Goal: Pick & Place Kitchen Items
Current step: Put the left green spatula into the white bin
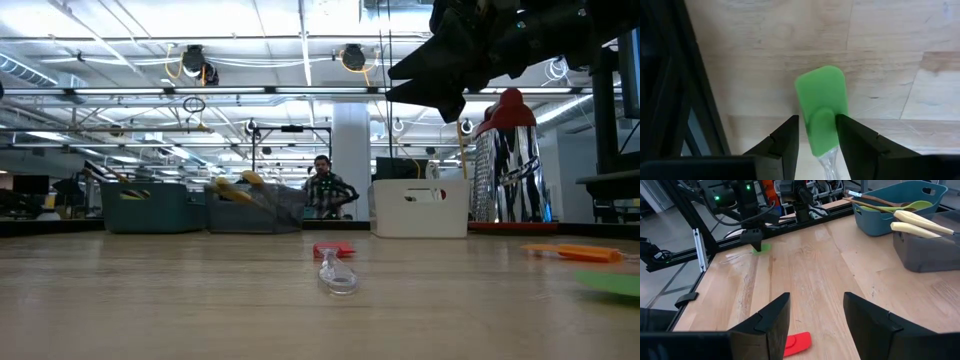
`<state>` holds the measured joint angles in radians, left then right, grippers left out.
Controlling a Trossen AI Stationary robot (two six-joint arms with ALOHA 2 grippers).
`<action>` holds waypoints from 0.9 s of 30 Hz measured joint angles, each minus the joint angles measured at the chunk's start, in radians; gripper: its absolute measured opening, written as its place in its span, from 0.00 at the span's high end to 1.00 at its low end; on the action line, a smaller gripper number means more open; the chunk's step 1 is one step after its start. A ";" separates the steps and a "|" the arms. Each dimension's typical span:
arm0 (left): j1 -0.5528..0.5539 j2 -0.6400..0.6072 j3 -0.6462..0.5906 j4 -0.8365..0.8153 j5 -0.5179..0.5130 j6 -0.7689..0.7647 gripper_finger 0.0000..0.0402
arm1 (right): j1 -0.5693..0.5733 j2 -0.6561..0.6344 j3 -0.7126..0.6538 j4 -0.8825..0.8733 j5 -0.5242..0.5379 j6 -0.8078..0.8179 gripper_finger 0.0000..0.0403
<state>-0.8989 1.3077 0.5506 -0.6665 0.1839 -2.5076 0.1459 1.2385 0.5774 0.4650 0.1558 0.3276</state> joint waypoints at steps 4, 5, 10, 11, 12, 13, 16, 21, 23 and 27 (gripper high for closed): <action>0.000 0.036 0.001 0.039 -0.015 0.057 0.66 | 0.000 0.000 0.000 0.000 0.000 0.000 0.56; 0.000 0.043 0.001 0.049 -0.022 0.080 0.66 | 0.000 0.000 0.000 0.000 0.000 0.000 0.56; -0.002 0.050 0.000 0.068 -0.065 0.158 0.66 | 0.000 0.000 0.000 0.001 0.000 0.000 0.56; -0.002 0.050 0.000 0.067 -0.066 0.158 0.66 | 0.000 0.000 0.000 0.001 0.000 0.000 0.56; -0.002 0.050 0.000 0.065 -0.068 0.159 0.66 | 0.000 0.000 0.000 0.001 0.000 0.000 0.57; -0.001 0.051 0.000 0.063 -0.070 0.165 0.66 | 0.000 0.000 0.000 0.001 0.000 0.000 0.57; -0.001 0.052 0.000 0.054 -0.073 0.163 0.66 | 0.000 0.000 0.000 0.001 0.000 0.000 0.57; -0.001 0.053 0.000 0.047 -0.083 0.167 0.73 | 0.000 0.000 0.000 0.001 0.000 0.000 0.57; -0.001 0.053 0.000 0.043 -0.088 0.163 0.79 | 0.000 0.000 0.000 0.001 0.000 0.000 0.58; 0.001 0.053 0.000 0.047 -0.107 0.182 0.93 | 0.000 0.000 0.000 0.001 0.000 0.000 0.58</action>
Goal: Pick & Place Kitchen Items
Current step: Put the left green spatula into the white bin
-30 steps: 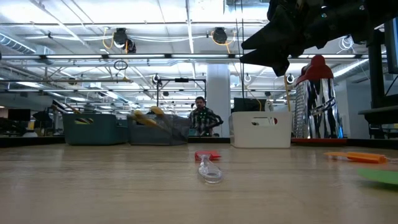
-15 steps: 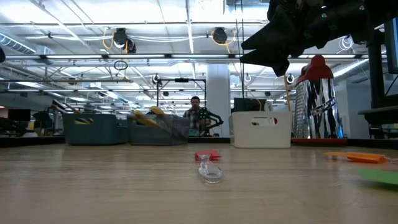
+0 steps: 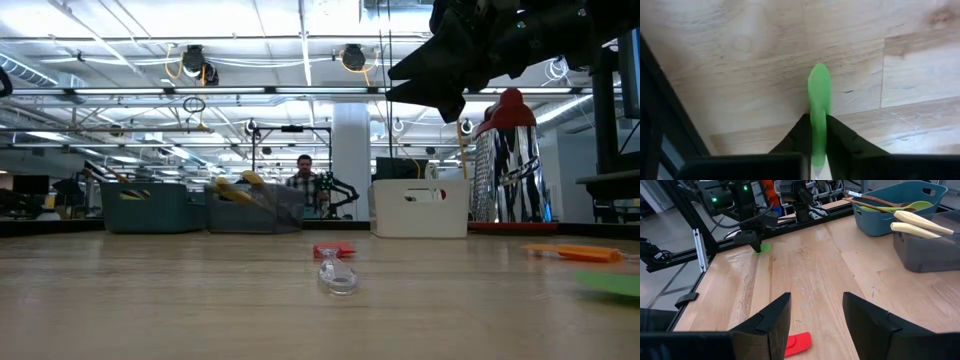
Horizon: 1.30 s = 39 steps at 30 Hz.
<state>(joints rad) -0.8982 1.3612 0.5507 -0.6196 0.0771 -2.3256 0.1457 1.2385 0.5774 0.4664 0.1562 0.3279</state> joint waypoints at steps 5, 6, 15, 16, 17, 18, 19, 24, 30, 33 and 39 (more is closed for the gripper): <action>0.000 -0.009 -0.002 -0.005 -0.012 -0.002 0.94 | 0.000 0.000 0.000 0.000 0.000 0.000 0.58; 0.002 -0.013 -0.003 -0.006 -0.014 -0.002 0.93 | 0.000 0.000 0.000 0.000 0.000 0.000 0.58; 0.007 -0.072 -0.007 -0.011 -0.058 0.032 0.97 | 0.000 0.000 0.000 0.000 0.005 0.000 0.58; 0.005 -0.082 -0.008 -0.013 -0.085 0.033 0.97 | 0.000 0.000 0.000 0.000 0.005 0.000 0.58; 0.005 -0.091 -0.008 -0.016 -0.118 0.037 0.96 | 0.000 0.000 0.000 0.000 0.005 0.000 0.58; 0.005 -0.100 -0.008 -0.017 -0.150 0.038 0.95 | 0.000 0.000 0.000 0.000 0.005 0.000 0.58; 0.006 -0.110 -0.009 -0.016 -0.182 0.039 0.94 | 0.000 0.000 0.000 0.000 0.005 0.000 0.58; 0.005 -0.153 -0.008 -0.001 -0.312 0.074 0.94 | 0.000 0.000 0.000 0.000 0.005 0.000 0.58; 0.014 -0.181 -0.007 0.038 -0.451 0.146 0.97 | 0.000 0.000 0.000 0.000 0.005 0.000 0.58; 0.032 -0.182 -0.006 0.053 -0.465 0.191 0.93 | 0.000 0.000 0.000 0.001 0.005 0.000 0.58; 0.088 -0.182 -0.006 0.131 -0.536 0.362 0.95 | 0.000 0.000 0.000 0.002 0.007 0.000 0.58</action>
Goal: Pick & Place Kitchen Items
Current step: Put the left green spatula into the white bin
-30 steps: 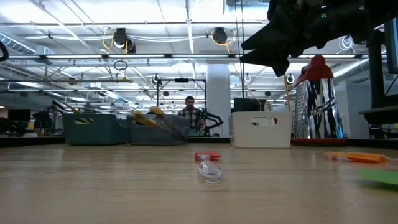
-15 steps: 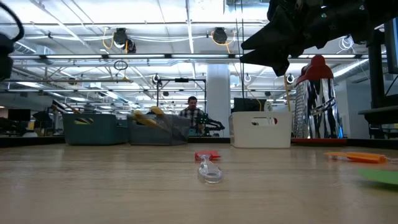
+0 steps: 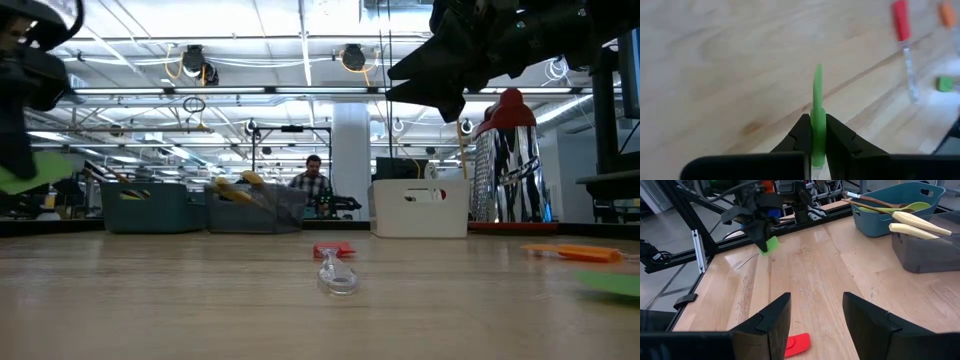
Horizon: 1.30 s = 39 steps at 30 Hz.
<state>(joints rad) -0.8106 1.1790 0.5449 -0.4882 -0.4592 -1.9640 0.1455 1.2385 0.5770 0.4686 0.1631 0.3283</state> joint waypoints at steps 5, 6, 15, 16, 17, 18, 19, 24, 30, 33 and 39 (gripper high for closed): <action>0.069 0.000 0.001 0.065 -0.050 0.179 0.97 | 0.000 0.000 0.000 0.008 0.001 0.000 0.58; 0.086 0.000 0.001 0.081 -0.054 0.212 0.97 | 0.000 0.000 0.000 0.013 0.001 0.000 0.58; 0.226 -0.001 0.001 0.288 -0.058 0.597 0.93 | 0.000 0.000 0.000 0.045 0.019 0.000 0.58; 0.241 -0.001 0.001 0.318 -0.058 0.646 0.94 | 0.000 0.000 0.000 0.046 0.033 0.000 0.58; 0.256 -0.001 0.001 0.348 -0.058 0.693 0.95 | 0.000 0.000 0.000 0.047 0.052 0.000 0.58; 0.271 -0.001 0.001 0.377 -0.058 0.738 0.96 | 0.000 0.000 0.000 0.047 0.069 0.000 0.58; 0.285 -0.001 0.002 0.406 -0.056 0.782 0.97 | 0.000 0.000 0.000 0.048 0.081 0.000 0.58; 0.351 -0.001 0.002 0.521 -0.004 0.948 0.93 | 0.000 0.000 0.000 0.050 0.102 0.000 0.58; 0.419 -0.001 0.002 0.579 0.040 1.068 0.95 | 0.000 0.029 0.000 0.115 0.101 0.000 0.58; 0.445 -0.001 0.002 0.600 0.042 1.115 0.97 | 0.000 0.078 0.000 0.210 0.099 0.000 0.58; 0.489 -0.001 0.002 0.712 0.053 1.242 0.92 | 0.000 0.179 0.000 0.324 0.096 0.021 0.58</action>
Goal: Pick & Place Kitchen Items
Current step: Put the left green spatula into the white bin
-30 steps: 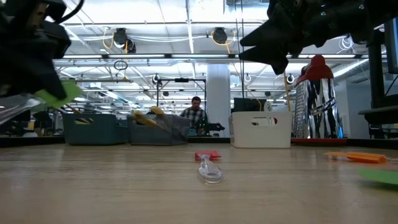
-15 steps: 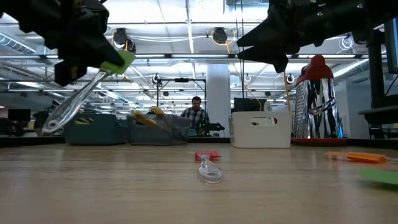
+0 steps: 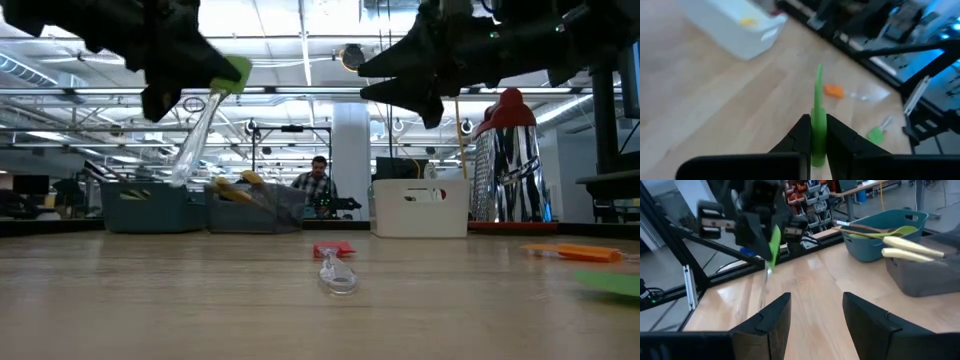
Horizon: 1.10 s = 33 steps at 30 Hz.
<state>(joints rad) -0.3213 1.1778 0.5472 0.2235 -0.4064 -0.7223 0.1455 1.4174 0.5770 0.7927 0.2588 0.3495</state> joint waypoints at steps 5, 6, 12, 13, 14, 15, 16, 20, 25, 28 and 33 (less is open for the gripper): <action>0.045 0.000 0.000 0.132 0.069 0.124 0.93 | 0.000 0.074 0.000 0.098 -0.001 0.031 0.58; 0.052 0.000 0.000 0.152 0.076 0.142 0.94 | 0.000 0.089 0.000 0.121 -0.001 0.031 0.58; 0.089 0.000 0.001 0.205 0.096 0.200 0.96 | 0.000 0.122 0.000 0.177 -0.002 0.032 0.58; 0.094 0.000 0.001 0.205 0.096 0.202 0.95 | 0.000 0.122 0.000 0.178 -0.002 0.032 0.58; 0.097 0.000 0.001 0.205 0.095 0.201 0.94 | 0.000 0.122 0.000 0.177 -0.002 0.033 0.58; 0.101 0.000 0.001 0.206 0.095 0.200 0.93 | 0.000 0.122 0.000 0.182 -0.001 0.036 0.58; 0.105 0.000 0.001 0.208 0.095 0.197 0.92 | 0.000 0.122 0.000 0.194 -0.001 0.041 0.58; 0.120 0.000 0.001 0.226 0.095 0.198 0.92 | 0.000 0.122 0.000 0.234 -0.001 0.042 0.58; 0.127 0.000 0.001 0.297 0.092 0.232 0.97 | 0.000 0.122 0.001 0.236 0.000 0.042 0.58; 0.127 0.000 0.001 0.336 0.091 0.261 0.96 | 0.000 0.122 0.001 0.236 0.000 0.057 0.58; 0.128 0.000 0.001 0.379 0.091 0.289 0.92 | 0.000 0.122 0.001 0.272 0.002 0.095 0.58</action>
<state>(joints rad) -0.1936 1.1778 0.5480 0.6028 -0.3153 -0.4330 0.1455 1.5398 0.5777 1.0650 0.2607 0.4444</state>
